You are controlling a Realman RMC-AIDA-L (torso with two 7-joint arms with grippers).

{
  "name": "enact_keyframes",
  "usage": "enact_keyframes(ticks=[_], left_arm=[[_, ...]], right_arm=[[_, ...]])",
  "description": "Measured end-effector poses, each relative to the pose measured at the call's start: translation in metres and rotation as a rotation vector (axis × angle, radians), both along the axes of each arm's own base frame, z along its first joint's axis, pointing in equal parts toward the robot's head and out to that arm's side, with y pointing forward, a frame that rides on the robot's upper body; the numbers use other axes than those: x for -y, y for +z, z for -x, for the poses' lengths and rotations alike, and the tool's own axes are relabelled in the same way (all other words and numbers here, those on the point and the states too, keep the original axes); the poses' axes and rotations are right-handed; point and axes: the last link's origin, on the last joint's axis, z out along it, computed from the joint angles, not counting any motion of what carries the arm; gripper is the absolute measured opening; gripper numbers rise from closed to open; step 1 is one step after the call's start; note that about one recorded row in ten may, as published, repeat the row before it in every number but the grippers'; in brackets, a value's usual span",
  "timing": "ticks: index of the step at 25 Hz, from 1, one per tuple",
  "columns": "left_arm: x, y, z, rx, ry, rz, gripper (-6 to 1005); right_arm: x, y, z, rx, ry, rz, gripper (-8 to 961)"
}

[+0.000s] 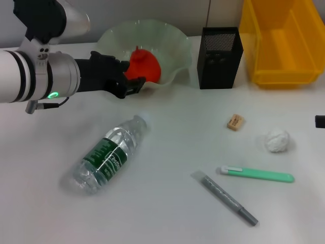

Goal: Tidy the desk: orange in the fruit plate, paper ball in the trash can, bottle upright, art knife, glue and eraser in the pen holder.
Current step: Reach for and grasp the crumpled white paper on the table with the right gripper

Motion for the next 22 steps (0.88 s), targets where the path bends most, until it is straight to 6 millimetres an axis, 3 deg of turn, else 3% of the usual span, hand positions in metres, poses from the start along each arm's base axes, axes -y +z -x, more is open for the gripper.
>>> enact_keyframes(ticks=[1, 2, 11, 13, 17, 22], left_arm=[[0.0, 0.0, -0.002, 0.016, 0.0, 0.001, 507], [0.0, 0.0, -0.002, 0.016, 0.0, 0.001, 507], [0.006, -0.002, 0.005, 0.031, 0.022, 0.006, 503], [0.008, -0.002, 0.007, 0.046, 0.021, 0.012, 502], [0.011, 0.0, 0.008, 0.083, 0.002, 0.014, 502], [0.01, 0.005, 0.01, 0.111, 0.007, 0.001, 502]], right_arm=[[-0.011, 0.002, 0.015, 0.04, -0.036, 0.037, 704], [-0.011, 0.002, 0.015, 0.04, -0.036, 0.037, 704], [-0.052, 0.028, 0.08, 0.211, -0.215, 0.136, 701], [-0.056, 0.03, 0.085, 0.219, -0.22, 0.156, 700], [-0.068, 0.023, 0.094, 0.283, -0.264, 0.245, 701], [-0.079, -0.004, 0.098, 0.385, -0.292, 0.325, 701]])
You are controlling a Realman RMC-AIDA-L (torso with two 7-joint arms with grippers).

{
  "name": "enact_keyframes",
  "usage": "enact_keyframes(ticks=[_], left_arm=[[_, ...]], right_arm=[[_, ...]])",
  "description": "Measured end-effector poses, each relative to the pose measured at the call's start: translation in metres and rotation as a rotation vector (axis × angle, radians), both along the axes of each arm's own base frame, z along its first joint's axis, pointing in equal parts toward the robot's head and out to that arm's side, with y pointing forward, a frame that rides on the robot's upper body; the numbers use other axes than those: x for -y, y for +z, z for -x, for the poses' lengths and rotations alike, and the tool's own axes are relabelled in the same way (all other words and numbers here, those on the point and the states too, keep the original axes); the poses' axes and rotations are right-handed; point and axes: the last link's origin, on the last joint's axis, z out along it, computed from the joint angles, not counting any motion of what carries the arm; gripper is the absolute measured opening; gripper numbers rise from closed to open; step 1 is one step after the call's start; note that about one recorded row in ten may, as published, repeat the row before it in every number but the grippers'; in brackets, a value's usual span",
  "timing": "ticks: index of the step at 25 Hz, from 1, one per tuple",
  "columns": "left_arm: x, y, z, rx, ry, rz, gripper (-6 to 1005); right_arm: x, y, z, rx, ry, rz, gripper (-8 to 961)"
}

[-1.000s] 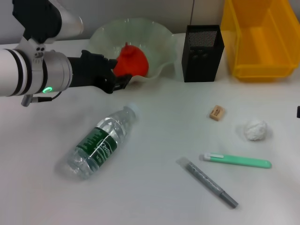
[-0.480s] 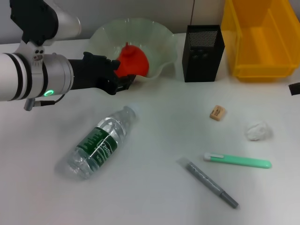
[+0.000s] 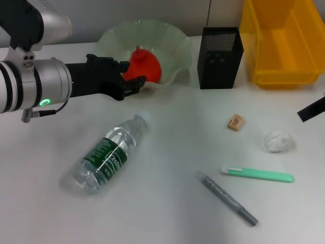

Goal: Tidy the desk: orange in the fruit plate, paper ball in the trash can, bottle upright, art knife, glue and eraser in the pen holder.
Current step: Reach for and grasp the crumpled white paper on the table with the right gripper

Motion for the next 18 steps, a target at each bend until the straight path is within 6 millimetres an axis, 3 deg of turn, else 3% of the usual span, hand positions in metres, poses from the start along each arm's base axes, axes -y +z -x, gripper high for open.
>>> enact_keyframes(ticks=[4, 18], left_arm=[[-0.001, 0.001, 0.001, 0.001, 0.002, -0.003, 501], [-0.001, 0.001, -0.004, -0.002, -0.016, 0.006, 501]], right_arm=[[-0.009, -0.021, -0.005, 0.062, -0.019, 0.043, 701], [-0.024, -0.06, -0.033, 0.075, -0.003, 0.051, 701]])
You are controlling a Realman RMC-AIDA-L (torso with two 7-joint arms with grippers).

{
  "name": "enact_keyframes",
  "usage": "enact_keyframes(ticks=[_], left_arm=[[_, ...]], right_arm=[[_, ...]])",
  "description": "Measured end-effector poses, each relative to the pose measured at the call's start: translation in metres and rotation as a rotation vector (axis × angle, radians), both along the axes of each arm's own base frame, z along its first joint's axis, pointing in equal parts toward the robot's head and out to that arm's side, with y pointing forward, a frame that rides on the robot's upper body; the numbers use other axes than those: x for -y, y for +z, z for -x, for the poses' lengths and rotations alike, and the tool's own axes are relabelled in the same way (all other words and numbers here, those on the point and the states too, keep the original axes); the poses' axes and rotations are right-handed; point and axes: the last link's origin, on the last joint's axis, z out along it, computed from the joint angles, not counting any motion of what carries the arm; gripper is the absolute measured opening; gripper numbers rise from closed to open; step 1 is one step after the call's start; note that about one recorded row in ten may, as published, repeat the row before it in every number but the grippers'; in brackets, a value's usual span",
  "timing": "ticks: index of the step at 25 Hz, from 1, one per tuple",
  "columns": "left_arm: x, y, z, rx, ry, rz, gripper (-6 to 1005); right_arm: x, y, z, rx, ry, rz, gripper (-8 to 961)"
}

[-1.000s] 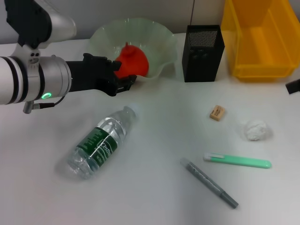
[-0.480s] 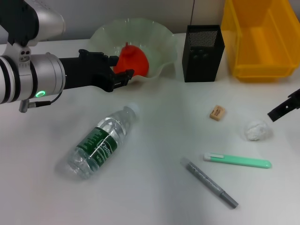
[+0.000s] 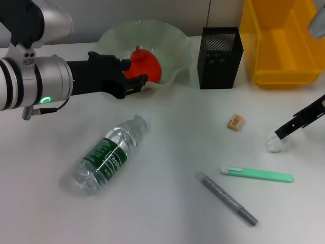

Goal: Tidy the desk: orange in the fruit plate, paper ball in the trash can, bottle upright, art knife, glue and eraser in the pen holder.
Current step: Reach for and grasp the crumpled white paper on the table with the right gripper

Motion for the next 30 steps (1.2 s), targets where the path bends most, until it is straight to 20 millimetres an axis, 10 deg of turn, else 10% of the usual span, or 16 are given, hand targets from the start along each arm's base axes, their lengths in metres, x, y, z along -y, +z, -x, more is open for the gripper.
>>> enact_keyframes(ticks=[26, 30], left_arm=[[0.018, 0.011, -0.011, 0.088, -0.065, 0.127, 500], [0.022, 0.017, -0.013, 0.152, -0.081, 0.146, 499]], right_arm=[[-0.006, -0.026, -0.002, 0.01, 0.033, 0.049, 700], [-0.006, -0.027, -0.001, 0.014, 0.036, 0.055, 579]])
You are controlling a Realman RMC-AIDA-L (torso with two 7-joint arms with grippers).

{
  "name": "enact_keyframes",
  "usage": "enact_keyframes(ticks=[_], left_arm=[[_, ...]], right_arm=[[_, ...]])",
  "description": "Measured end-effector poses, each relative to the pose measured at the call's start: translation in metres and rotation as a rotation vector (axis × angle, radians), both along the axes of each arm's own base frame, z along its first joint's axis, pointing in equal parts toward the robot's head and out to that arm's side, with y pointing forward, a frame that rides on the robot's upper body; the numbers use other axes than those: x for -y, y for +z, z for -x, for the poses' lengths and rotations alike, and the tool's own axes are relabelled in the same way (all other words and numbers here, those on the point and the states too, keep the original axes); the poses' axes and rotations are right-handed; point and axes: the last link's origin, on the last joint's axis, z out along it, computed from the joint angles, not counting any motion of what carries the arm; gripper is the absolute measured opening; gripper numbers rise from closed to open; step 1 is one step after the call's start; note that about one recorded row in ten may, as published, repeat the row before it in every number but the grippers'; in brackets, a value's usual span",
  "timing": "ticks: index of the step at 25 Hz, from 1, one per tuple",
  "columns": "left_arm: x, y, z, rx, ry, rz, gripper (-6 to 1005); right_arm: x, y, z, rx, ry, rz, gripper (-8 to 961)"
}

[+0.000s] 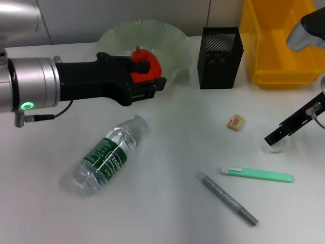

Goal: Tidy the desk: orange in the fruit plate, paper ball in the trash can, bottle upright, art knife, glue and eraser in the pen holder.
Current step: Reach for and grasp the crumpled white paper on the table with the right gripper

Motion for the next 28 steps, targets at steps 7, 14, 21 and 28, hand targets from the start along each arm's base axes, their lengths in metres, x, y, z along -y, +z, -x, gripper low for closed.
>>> enact_keyframes(ticks=[7, 14, 21, 28], left_arm=[[0.024, -0.005, 0.001, 0.033, -0.092, 0.126, 499], [0.034, -0.011, 0.006, 0.113, -0.094, 0.198, 498], [0.035, -0.011, 0.01, 0.122, -0.097, 0.21, 498], [0.037, -0.012, 0.009, 0.125, -0.104, 0.218, 497]], right_arm=[[0.001, -0.003, 0.0, 0.002, 0.002, 0.008, 581], [0.0, -0.003, 0.0, 0.003, 0.003, 0.005, 577], [0.003, -0.005, -0.004, 0.012, -0.007, 0.01, 573], [0.004, -0.007, -0.006, 0.02, -0.004, 0.011, 522]])
